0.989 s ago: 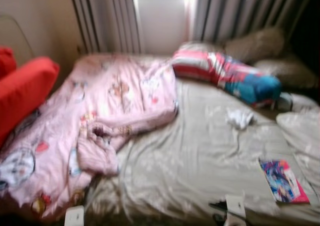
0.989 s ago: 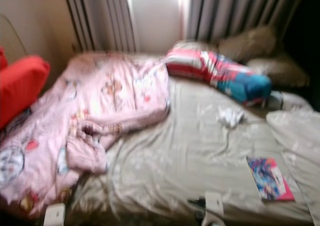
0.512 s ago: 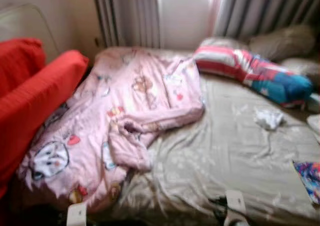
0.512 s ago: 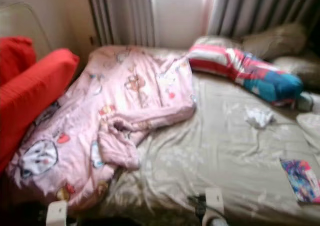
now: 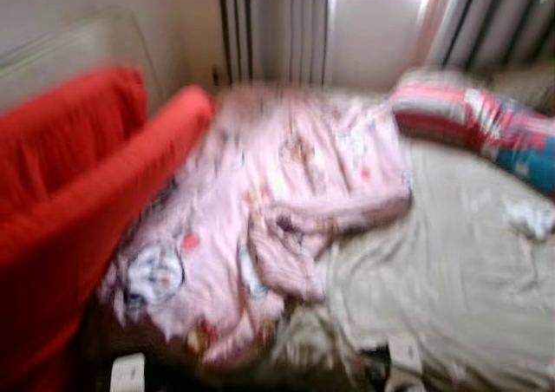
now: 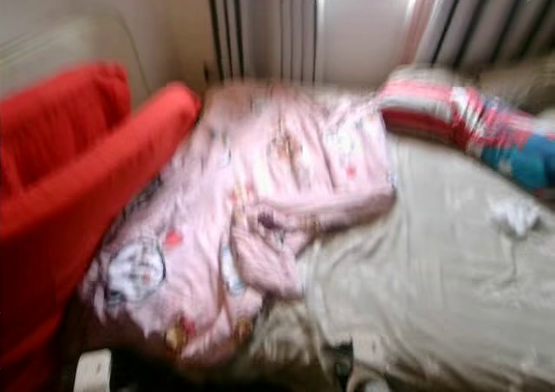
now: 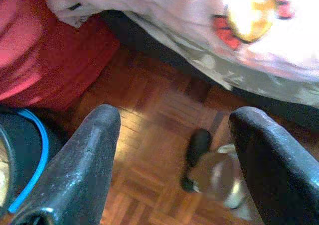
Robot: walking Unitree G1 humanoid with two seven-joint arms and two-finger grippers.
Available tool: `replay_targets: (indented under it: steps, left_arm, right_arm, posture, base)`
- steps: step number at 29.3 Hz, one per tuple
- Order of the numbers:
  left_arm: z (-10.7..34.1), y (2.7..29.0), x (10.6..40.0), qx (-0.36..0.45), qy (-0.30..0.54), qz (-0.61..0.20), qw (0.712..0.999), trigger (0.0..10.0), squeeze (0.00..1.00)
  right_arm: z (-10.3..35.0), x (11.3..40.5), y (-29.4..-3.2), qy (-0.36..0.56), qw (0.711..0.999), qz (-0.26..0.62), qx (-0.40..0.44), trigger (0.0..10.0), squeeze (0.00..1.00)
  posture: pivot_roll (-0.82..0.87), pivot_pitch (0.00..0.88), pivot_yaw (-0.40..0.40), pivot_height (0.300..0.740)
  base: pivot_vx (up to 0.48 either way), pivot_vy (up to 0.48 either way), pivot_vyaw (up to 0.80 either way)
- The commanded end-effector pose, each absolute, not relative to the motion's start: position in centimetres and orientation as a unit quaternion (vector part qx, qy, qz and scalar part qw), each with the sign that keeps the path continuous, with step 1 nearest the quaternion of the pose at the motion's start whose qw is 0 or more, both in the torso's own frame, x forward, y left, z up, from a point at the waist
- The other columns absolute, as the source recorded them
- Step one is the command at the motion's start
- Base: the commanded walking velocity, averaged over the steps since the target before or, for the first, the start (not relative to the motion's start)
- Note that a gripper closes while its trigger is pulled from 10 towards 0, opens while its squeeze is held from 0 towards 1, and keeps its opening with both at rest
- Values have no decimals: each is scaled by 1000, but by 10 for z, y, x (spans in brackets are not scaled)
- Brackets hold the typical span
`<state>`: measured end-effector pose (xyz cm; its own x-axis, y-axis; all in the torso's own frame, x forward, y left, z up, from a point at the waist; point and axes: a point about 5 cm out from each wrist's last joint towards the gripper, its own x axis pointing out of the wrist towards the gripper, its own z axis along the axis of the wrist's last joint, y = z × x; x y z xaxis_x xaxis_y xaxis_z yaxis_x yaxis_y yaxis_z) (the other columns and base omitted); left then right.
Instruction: Clean up the room
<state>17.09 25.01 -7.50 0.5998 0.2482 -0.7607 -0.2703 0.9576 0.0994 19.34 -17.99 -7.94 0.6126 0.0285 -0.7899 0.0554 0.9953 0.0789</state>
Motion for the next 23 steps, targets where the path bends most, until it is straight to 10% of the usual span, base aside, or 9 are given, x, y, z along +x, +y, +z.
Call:
replay_targets:
  steps: [1, 23]
  left_arm:
    - [-76, 255, 167, -4, 430, 149, 890, 10000, 0]
    - [-74, 253, 170, -21, 421, 144, 896, 10000, 0]
  right_arm:
    - [-77, 199, -171, 433, 900, 0, 58, 10000, 0]
    - [-76, 202, -171, 424, 904, -6, 54, 10000, 0]
  posture:
    - [121, 0, -18, 740]
    - [125, 0, -19, 740]
  base:
    - [0, 0, 0]
    - [26, 0, 155]
